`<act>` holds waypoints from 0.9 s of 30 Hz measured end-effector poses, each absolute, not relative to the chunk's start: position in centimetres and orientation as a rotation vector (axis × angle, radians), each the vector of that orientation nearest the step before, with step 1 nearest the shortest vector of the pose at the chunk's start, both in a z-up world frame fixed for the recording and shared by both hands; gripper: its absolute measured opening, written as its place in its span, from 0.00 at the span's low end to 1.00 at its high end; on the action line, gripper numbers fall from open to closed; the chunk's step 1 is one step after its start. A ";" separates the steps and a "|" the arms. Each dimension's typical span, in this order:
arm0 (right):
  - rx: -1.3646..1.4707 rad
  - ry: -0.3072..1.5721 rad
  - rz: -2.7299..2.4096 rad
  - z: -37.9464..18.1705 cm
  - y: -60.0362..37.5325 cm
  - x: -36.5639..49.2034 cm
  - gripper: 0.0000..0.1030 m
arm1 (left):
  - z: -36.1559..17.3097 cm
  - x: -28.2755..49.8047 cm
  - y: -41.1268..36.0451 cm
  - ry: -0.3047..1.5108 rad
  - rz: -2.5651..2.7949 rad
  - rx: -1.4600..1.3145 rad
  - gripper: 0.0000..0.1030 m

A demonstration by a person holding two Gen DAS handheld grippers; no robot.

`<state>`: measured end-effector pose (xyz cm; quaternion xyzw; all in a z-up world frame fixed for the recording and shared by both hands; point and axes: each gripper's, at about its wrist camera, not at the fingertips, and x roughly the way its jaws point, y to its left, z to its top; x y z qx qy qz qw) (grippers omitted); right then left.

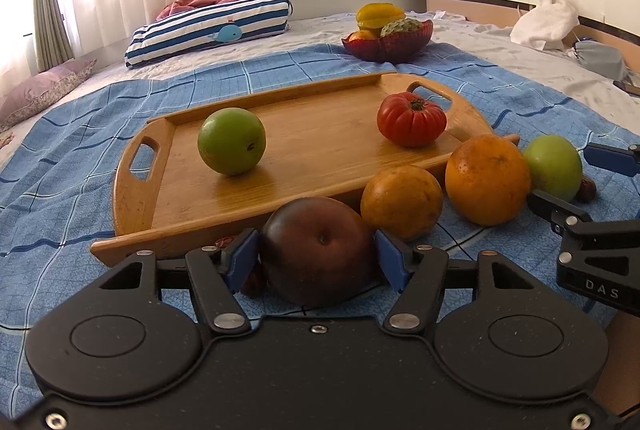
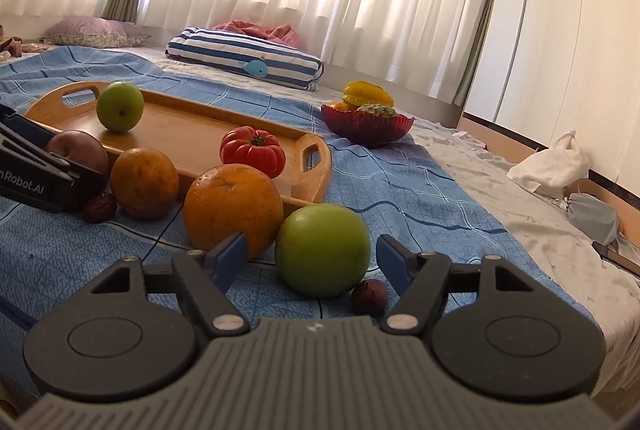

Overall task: Organize fruits
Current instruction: 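Grasp the small green apple with the right tool while the left tool holds the dark fruit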

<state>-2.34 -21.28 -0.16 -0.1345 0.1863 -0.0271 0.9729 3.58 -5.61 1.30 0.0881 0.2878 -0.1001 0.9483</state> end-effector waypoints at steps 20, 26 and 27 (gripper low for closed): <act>-0.338 0.442 0.023 -1.6 -22.4 -0.6 0.72 | 1.5 3.7 -5.6 0.583 -0.199 0.172 0.59; -0.272 0.435 -0.017 -1.3 -22.9 -0.7 0.58 | 1.8 3.5 -5.0 0.598 -0.192 0.137 0.58; -0.241 0.434 -0.026 -1.1 -23.0 -0.6 0.58 | 1.9 3.3 -5.0 0.597 -0.190 0.137 0.58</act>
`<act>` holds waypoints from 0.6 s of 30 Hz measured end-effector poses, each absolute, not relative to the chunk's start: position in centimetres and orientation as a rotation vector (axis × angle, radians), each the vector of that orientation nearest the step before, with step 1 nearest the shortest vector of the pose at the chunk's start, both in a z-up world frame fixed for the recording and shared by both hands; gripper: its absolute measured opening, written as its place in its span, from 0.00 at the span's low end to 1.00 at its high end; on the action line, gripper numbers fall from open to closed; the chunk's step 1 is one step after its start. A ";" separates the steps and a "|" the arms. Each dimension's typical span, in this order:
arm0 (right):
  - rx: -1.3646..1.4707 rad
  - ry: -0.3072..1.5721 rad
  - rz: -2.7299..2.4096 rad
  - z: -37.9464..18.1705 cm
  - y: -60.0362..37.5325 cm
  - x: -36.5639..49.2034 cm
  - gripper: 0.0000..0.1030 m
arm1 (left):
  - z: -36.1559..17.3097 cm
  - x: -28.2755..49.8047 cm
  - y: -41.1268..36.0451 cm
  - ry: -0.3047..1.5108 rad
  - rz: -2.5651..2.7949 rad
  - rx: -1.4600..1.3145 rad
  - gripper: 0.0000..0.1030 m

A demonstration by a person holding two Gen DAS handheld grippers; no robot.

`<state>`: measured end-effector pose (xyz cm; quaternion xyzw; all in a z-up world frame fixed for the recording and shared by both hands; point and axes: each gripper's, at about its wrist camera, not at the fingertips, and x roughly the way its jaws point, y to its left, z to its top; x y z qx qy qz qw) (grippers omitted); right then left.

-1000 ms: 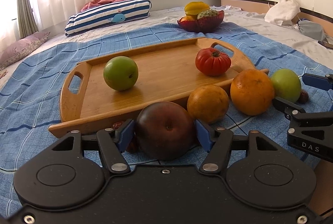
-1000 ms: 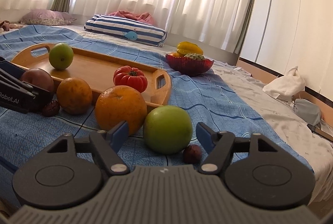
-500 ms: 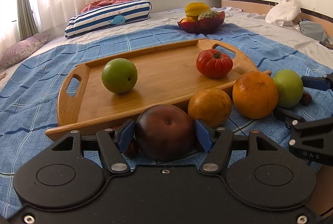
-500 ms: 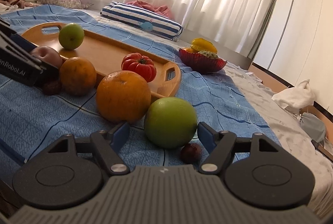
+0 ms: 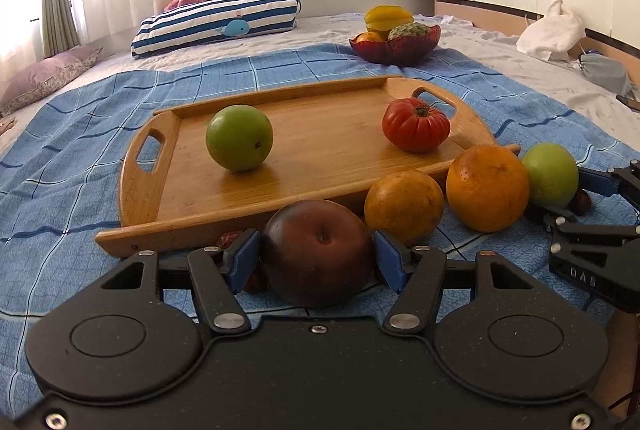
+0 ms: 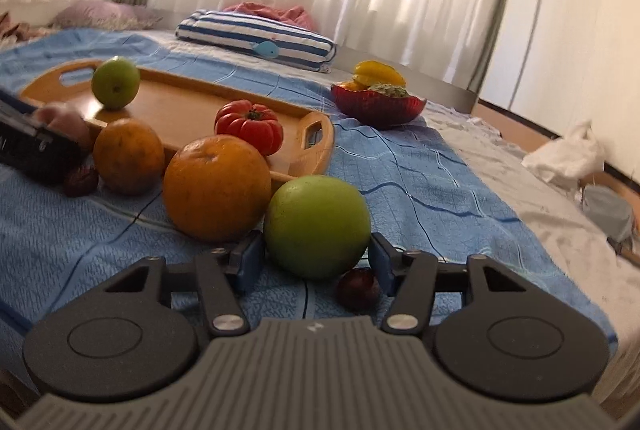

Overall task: Organize fruits
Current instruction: 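Grasp the small green apple with the right tool while the left tool holds the dark fruit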

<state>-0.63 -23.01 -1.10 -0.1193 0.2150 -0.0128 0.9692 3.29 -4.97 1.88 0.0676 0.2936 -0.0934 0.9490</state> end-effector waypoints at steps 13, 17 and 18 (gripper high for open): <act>-0.144 0.388 -0.050 0.9 -22.4 -1.9 0.51 | 2.3 0.7 -3.6 0.624 -0.198 0.128 0.59; -0.147 0.384 -0.068 0.7 -22.2 -1.8 0.57 | 2.1 0.3 -3.7 0.608 -0.195 0.133 0.60; -0.154 0.380 -0.072 0.6 -22.1 -1.8 0.60 | 2.0 0.2 -3.8 0.600 -0.192 0.139 0.60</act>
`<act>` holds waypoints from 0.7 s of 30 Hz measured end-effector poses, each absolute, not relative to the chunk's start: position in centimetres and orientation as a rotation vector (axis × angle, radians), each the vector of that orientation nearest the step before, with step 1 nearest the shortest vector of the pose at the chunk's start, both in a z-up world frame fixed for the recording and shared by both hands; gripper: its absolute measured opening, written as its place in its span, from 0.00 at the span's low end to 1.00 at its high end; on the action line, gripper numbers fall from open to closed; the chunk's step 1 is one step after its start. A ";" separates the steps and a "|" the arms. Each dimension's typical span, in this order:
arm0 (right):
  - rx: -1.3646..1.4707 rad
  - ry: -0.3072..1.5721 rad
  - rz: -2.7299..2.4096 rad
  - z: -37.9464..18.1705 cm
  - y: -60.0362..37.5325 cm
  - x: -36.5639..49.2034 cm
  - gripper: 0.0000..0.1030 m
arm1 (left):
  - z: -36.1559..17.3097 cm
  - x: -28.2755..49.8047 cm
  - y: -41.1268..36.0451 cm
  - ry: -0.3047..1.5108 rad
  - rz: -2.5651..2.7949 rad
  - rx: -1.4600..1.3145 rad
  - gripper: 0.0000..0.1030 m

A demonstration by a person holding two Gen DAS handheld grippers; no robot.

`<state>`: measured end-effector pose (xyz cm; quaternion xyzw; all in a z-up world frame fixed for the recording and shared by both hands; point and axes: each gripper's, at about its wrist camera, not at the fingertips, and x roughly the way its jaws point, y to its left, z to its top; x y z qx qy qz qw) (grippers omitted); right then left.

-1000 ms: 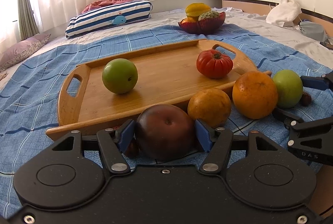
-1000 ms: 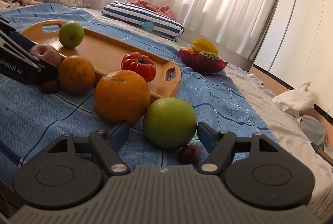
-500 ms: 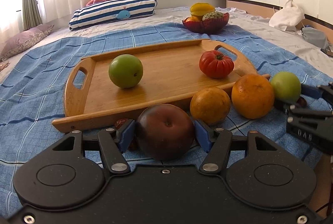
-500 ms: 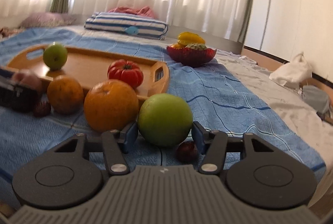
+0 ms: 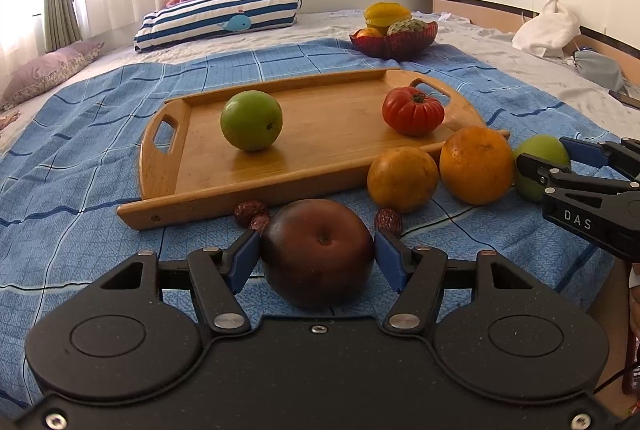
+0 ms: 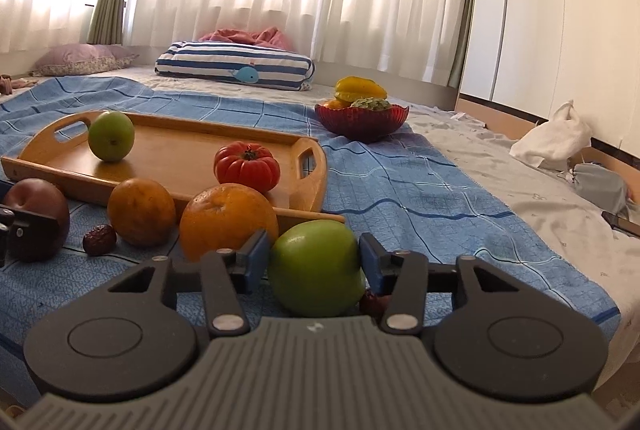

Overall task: Organize fruits
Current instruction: 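Grasp the small green apple with the right tool while the left tool holds the dark fruit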

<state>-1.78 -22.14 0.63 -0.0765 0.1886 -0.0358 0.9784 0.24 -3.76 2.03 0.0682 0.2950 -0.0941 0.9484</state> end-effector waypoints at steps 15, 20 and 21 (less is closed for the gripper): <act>-0.257 0.375 0.021 0.5 -23.2 -1.3 0.77 | 0.5 0.4 -4.7 0.575 -0.184 0.196 0.65; -0.230 0.427 0.102 0.8 -24.7 -0.6 0.79 | 0.1 0.6 -4.7 0.580 -0.182 0.206 0.63; -0.226 0.437 0.109 0.8 -24.9 -0.5 0.79 | 0.1 0.6 -4.7 0.577 -0.178 0.207 0.62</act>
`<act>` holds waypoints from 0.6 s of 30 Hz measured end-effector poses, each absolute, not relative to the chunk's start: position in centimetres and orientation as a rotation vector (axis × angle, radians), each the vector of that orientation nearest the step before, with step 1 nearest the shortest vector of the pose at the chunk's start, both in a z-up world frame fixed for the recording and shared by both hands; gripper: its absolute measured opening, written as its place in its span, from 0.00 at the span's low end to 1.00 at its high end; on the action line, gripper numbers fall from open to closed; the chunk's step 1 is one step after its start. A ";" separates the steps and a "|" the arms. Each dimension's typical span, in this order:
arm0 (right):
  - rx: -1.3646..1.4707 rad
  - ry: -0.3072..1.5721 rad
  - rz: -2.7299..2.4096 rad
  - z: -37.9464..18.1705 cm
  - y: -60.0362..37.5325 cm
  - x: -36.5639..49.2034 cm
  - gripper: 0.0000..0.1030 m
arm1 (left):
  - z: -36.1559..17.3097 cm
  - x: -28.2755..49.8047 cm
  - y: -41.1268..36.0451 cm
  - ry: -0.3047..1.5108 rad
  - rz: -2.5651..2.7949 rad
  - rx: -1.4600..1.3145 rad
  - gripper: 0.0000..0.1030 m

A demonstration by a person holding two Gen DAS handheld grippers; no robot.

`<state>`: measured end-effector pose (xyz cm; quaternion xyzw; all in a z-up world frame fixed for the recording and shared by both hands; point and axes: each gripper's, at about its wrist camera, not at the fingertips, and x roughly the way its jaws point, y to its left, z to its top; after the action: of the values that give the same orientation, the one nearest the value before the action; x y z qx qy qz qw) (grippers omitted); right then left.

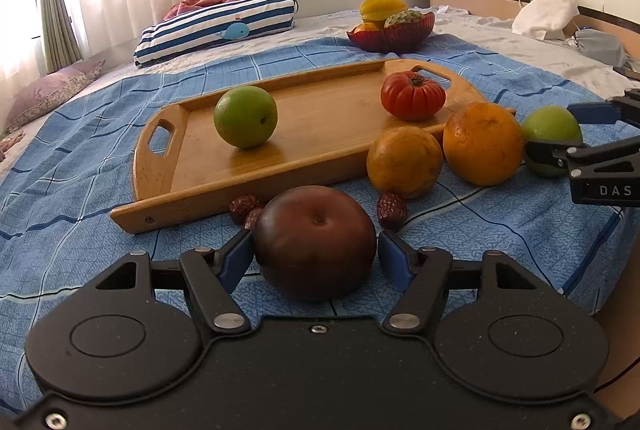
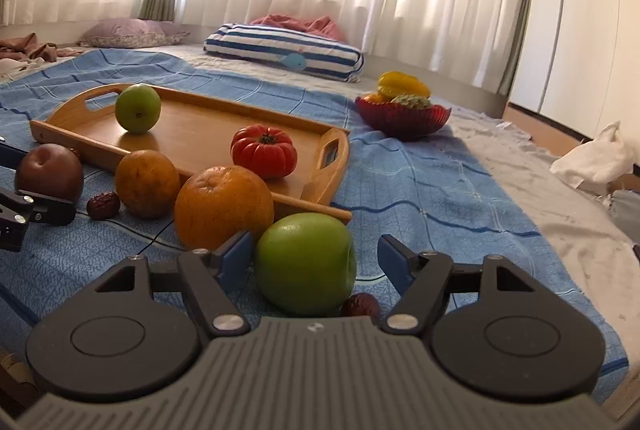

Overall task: Organize fruits
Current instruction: 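Grasp the small green apple with the right tool while the left tool holds the dark fruit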

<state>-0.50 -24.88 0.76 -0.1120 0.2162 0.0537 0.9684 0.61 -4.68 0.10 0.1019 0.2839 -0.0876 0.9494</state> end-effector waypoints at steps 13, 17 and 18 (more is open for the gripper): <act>-0.261 0.476 0.078 -0.7 -24.1 -0.1 0.69 | 0.3 0.7 -4.5 0.584 -0.173 0.190 0.62; -0.225 0.475 0.062 -0.7 -24.2 0.1 0.59 | 0.4 0.8 -4.3 0.591 -0.171 0.170 0.61; -0.216 0.470 0.050 -0.7 -24.1 0.1 0.59 | 0.5 0.8 -4.2 0.593 -0.170 0.163 0.61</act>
<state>0.08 -24.15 -0.70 -0.1069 0.2322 0.0246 0.9665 0.81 -4.22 0.52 0.0803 0.2916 -0.0836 0.9495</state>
